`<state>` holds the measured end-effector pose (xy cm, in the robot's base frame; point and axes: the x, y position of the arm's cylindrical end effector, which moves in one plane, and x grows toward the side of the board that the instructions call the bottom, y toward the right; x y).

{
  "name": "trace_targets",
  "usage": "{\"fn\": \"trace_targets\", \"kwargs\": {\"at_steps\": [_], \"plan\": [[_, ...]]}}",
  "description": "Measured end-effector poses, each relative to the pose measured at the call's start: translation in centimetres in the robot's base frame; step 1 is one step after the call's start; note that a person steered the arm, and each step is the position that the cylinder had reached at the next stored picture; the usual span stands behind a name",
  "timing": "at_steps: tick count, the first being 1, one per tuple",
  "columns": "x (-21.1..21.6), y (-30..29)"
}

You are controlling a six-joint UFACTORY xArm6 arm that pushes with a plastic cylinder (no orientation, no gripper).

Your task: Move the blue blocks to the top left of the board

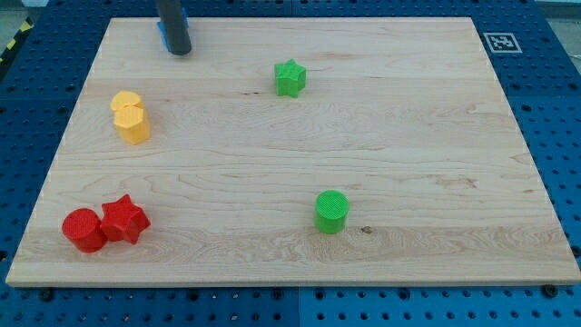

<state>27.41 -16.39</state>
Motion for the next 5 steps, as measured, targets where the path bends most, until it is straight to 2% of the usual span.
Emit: {"fn": "trace_targets", "kwargs": {"at_steps": [2,5], "plan": [[5.0,7.6],[5.1,9.5]]}}
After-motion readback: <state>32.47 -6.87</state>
